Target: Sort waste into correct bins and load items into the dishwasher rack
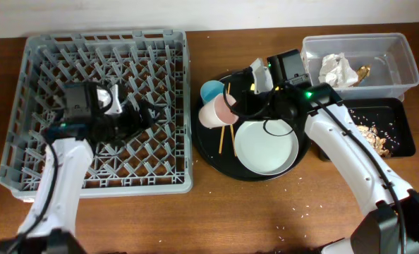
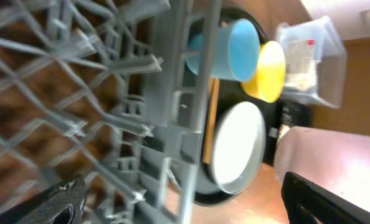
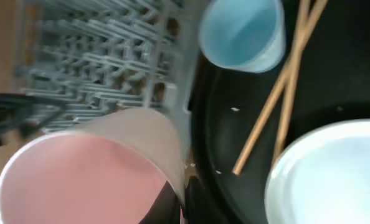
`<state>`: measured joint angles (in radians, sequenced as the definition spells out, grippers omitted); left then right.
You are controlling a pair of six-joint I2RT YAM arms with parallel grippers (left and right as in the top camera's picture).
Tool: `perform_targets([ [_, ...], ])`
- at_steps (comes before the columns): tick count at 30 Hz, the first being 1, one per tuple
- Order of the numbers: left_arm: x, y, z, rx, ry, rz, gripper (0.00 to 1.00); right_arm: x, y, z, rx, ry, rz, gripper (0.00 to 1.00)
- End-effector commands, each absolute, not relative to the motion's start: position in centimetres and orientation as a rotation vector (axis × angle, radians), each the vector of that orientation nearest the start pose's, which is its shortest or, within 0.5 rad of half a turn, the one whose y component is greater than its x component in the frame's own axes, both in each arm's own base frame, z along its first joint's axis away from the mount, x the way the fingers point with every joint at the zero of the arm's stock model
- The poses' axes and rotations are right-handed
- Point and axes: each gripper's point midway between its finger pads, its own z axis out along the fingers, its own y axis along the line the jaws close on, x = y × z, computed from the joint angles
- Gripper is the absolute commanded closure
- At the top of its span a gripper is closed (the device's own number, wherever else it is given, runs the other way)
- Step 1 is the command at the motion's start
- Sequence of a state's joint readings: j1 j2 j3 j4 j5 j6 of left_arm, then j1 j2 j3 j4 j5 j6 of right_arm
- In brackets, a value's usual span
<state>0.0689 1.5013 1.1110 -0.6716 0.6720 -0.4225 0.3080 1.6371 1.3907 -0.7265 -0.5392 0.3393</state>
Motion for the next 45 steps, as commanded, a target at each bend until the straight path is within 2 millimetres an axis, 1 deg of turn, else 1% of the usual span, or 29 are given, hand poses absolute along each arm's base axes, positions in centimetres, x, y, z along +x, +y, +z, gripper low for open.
perform_targets([
  [1, 35.1, -11.5, 19.0, -0.434, 2.493, -1.422, 0.01, 36.2, 23.4, 22.8, -0.313, 2.463, 1.164, 0.96],
  [3, 34.6, -13.3, 23.0, -0.228, 2.332, -1.710, 0.01, 35.8, 24.7, 24.6, -0.395, 2.376, 1.291, 0.96],
  [4, 34.3, -13.7, 24.4, -0.155, 2.277, -1.795, 0.01, 35.6, 25.1, 25.2, -0.423, 2.343, 1.333, 0.96],
  [5, 33.9, -14.0, 25.3, -0.103, 2.239, -1.853, 0.01, 35.5, 25.5, 25.9, -0.454, 2.308, 1.372, 0.96],
  [7, 33.3, -14.3, 26.2, -0.060, 2.206, -1.937, 0.01, 35.6, 26.1, 27.3, -0.514, 2.219, 1.424, 0.96],
  [9, 32.7, -14.4, 26.9, -0.028, 2.182, -1.994, 0.01, 36.2, 26.4, 27.9, -0.498, 2.190, 1.438, 0.96],
  [11, 32.7, -14.5, 26.9, -0.043, 2.186, -2.009, 0.01, 36.6, 27.0, 27.9, -0.493, 2.175, 1.504, 0.96],
  [14, 32.6, -14.5, 26.9, -0.074, 2.198, -2.023, 0.01, 36.2, 28.3, 27.6, -0.588, 2.118, 1.669, 0.96],
  [17, 32.6, -14.5, 26.9, -0.074, 2.198, -2.023, 0.01, 36.4, 28.6, 26.2, -0.583, 2.141, 1.713, 0.96],
  [18, 32.7, -14.5, 26.9, -0.074, 2.198, -2.023, 0.01, 36.3, 29.0, 26.2, -0.610, 2.125, 1.732, 0.96],
  [22, 32.6, -14.5, 26.9, -0.074, 2.198, -2.023, 0.01, 34.8, 31.7, 25.9, -0.702, 2.103, 1.755, 0.96],
  [23, 32.6, -14.5, 26.9, -0.073, 2.197, -2.025, 0.07, 34.8, 32.6, 25.4, -0.702, 2.114, 1.750, 0.96],
  [25, 32.6, -14.5, 27.0, -0.071, 2.196, -2.029, 0.11, 35.4, 33.4, 24.3, -0.657, 2.150, 1.725, 0.96],
  [26, 32.6, -14.5, 27.0, -0.070, 2.196, -2.029, 0.18, 35.7, 33.6, 23.9, -0.643, 2.161, 1.719, 0.96],
  [27, 32.6, -14.5, 27.0, -0.071, 2.197, -2.028, 0.19, 36.1, 33.6, 23.3, -0.627, 2.174, 1.705, 0.96],
  [30, 32.6, -14.5, 27.0, -0.070, 2.196, -2.029, 0.23, 37.0, 33.9, 22.7, -0.565, 2.202, 1.628, 0.96],
  [31, 32.6, -14.5, 27.0, -0.070, 2.196, -2.029, 0.30, 36.8, 34.1, 22.7, -0.573, 2.202, 1.631, 0.96],
  [32, 32.6, -14.5, 27.0, -0.071, 2.197, -2.028, 0.39, 36.6, 34.4, 22.6, -0.581, 2.203, 1.634, 0.94],
  [33, 32.6, -14.5, 26.9, -0.072, 2.198, -2.024, 0.45, 36.3, 34.7, 22.6, -0.591, 2.204, 1.637, 0.85],
  [34, 32.8, -14.4, 26.7, -0.084, 2.207, -2.000, 0.45, 36.2, 34.8, 22.6, -0.594, 2.205, 1.637, 0.66],
  [35, 33.1, -14.4, 26.3, -0.101, 2.219, -1.971, 0.45, 36.2, 34.8, 22.6, -0.594, 2.205, 1.637, 0.53],
  [36, 33.3, -14.3, 26.2, -0.103, 2.221, -1.953, 0.45, 36.2, 34.7, 22.6, -0.592, 2.205, 1.636, 0.43],
  [37, 33.6, -14.3, 26.5, -0.068, 2.202, -1.936, 0.45, 36.5, 34.5, 22.6, -0.584, 2.204, 1.633, 0.37],
  [38, 33.9, -14.3, 26.7, -0.031, 2.181, -1.917, 0.46, 36.8, 34.2, 22.6, -0.577, 2.202, 1.626, 0.35],
  [39, 34.3, -14.0, 27.1, 0.015, 2.148, -1.888, 0.48, 37.6, 33.1, 22.5, -0.541, 2.208, 1.613, 0.33],
  [40, 34.8, -13.4, 27.6, 0.045, 2.113, -1.852, 0.50, 38.8, 31.5, 22.3, -0.487, 2.220, 1.593, 0.32],
  [41, 35.3, -12.9, 27.8, 0.049, 2.096, -1.817, 0.52, 40.4, 28.9, 21.8, -0.410, 2.239, 1.562, 0.29],
  [42, 35.9, -12.2, 27.7, 0.012, 2.101, -1.745, 0.52, 41.8, 25.8, 21.1, -0.347, 2.257, 1.510, 0.28],
  [45, 37.3, -11.0, 27.8, -0.076, 2.110, -1.507, 0.52, 43.7, 19.1, 19.4, -0.169, 2.318, 1.434, 0.27],
])
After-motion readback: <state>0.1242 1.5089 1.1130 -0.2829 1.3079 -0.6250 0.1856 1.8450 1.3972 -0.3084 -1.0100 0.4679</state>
